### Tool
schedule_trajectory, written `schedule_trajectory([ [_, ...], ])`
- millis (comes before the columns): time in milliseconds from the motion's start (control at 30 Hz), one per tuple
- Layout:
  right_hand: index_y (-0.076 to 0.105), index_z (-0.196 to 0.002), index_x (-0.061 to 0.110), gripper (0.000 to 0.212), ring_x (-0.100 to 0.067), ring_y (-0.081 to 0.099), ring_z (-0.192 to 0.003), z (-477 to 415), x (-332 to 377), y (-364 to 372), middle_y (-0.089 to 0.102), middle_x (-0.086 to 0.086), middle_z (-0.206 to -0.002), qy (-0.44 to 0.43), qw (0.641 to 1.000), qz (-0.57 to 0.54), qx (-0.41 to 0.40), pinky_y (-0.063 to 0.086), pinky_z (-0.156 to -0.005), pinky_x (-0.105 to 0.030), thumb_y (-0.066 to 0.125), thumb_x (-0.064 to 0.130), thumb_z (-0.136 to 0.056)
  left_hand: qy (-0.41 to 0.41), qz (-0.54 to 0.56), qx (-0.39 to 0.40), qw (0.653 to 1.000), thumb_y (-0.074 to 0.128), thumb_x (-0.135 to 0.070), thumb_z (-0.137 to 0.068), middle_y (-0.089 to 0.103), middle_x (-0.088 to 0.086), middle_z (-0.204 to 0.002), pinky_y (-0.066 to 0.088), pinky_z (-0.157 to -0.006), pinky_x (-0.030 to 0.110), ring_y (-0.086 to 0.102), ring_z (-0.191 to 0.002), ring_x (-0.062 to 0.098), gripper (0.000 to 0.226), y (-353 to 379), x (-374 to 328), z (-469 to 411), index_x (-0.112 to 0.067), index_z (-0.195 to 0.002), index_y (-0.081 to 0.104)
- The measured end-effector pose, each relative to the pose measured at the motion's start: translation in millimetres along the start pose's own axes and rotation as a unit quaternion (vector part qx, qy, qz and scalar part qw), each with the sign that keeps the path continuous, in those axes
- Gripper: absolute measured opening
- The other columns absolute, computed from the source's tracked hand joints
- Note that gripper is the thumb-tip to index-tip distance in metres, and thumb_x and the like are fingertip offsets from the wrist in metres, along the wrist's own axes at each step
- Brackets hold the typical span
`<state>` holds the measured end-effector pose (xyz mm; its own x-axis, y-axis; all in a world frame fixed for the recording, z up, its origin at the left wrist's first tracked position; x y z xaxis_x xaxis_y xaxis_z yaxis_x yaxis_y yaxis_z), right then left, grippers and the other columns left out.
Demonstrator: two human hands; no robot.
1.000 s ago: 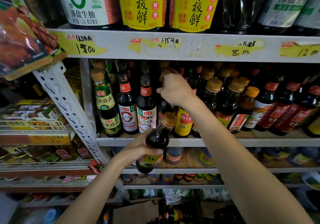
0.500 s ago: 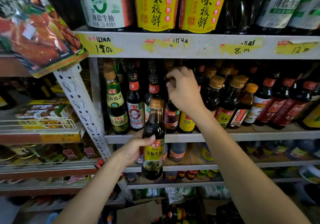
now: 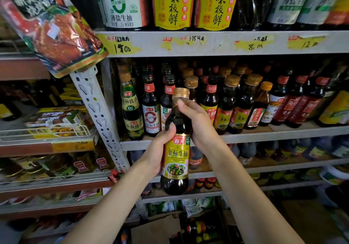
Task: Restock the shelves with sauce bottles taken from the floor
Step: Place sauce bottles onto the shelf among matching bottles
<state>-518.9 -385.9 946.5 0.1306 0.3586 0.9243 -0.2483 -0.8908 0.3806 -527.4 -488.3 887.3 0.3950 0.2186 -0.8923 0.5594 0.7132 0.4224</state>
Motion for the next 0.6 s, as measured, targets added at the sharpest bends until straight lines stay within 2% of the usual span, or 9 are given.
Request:
schedule_trajectory([
  [67,0.067,-0.115,0.013,0.026,-0.019,0.074,-0.092,2.4,-1.8,-0.2,0.077,-0.004,-0.099,-0.002,1.0,-0.01,-0.006,0.057,-0.072,-0.024,0.065,0.027,-0.093,0.004,-0.007,0.004,1.0,0.076,-0.054,-0.061,0.074,0.017,-0.092,0.059,-0.062,0.037,0.073,-0.077,0.031,0.057,0.7,-0.8,2.7,-0.014,-0.101,0.074],
  [133,0.067,-0.116,0.011,0.027,-0.02,0.074,-0.092,4.5,-3.7,-1.6,0.077,-0.006,-0.099,-0.002,1.0,-0.009,-0.015,0.057,-0.073,-0.026,0.064,0.025,-0.094,0.004,-0.008,0.008,1.0,0.074,-0.053,-0.065,0.075,0.016,-0.092,0.059,-0.063,0.036,0.074,-0.078,0.029,0.044,2.2,0.4,5.2,-0.02,-0.092,0.078],
  [233,0.065,-0.12,0.009,0.031,-0.022,0.074,-0.092,9.0,-7.0,-5.4,0.076,-0.007,-0.099,0.01,1.0,0.0,-0.026,0.058,-0.074,-0.029,0.065,0.027,-0.094,0.008,-0.005,0.011,1.0,0.07,-0.051,-0.071,0.076,0.013,-0.094,0.059,-0.065,0.036,0.074,-0.081,0.028,0.035,4.8,4.8,7.0,-0.024,-0.092,0.079],
  [300,0.065,-0.121,0.009,0.033,-0.025,0.073,-0.095,12.5,-9.3,-10.9,0.075,-0.01,-0.102,0.015,0.999,0.009,-0.032,0.058,-0.083,-0.036,0.065,0.028,-0.093,0.003,-0.003,0.014,1.0,0.071,-0.052,-0.07,0.076,0.015,-0.096,0.059,-0.065,0.036,0.074,-0.082,0.029,0.041,7.9,10.2,7.3,-0.021,-0.095,0.078],
  [400,0.065,-0.12,0.007,0.034,-0.03,0.071,-0.098,17.4,-10.5,-26.7,0.074,-0.014,-0.103,0.017,0.998,0.016,-0.054,0.055,-0.094,-0.046,0.066,0.028,-0.093,-0.022,0.001,0.017,1.0,0.076,-0.053,-0.066,0.073,0.022,-0.099,0.058,-0.065,0.039,0.073,-0.081,0.034,0.06,15.2,23.8,2.9,-0.008,-0.106,0.073],
  [533,0.067,-0.118,0.01,0.029,-0.025,0.072,-0.092,23.8,-4.7,-53.3,0.074,-0.01,-0.1,0.023,0.997,0.016,-0.075,0.057,-0.078,-0.035,0.065,0.025,-0.094,-0.032,-0.008,0.026,0.999,0.076,-0.056,-0.062,0.074,0.018,-0.097,0.06,-0.075,0.041,0.072,-0.082,0.03,0.049,35.9,38.4,-7.2,-0.018,-0.092,0.079],
  [600,0.068,-0.117,0.011,0.027,-0.025,0.071,-0.093,26.1,-1.6,-69.1,0.073,-0.012,-0.104,0.027,0.996,0.016,-0.084,0.056,-0.081,-0.036,0.066,0.024,-0.094,-0.046,-0.007,0.026,0.999,0.075,-0.056,-0.063,0.074,0.016,-0.098,0.059,-0.078,0.042,0.072,-0.084,0.03,0.047,47.1,47.7,-11.3,-0.019,-0.092,0.079],
])
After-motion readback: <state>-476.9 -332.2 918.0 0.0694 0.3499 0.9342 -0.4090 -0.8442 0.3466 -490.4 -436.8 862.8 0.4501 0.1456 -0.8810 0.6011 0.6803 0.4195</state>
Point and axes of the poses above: each hand's wrist, its own z-axis away from the middle knuckle, its own y-axis out of the palm, x = y × z, the point moved 7 cm from there along -z, towards the middle knuckle
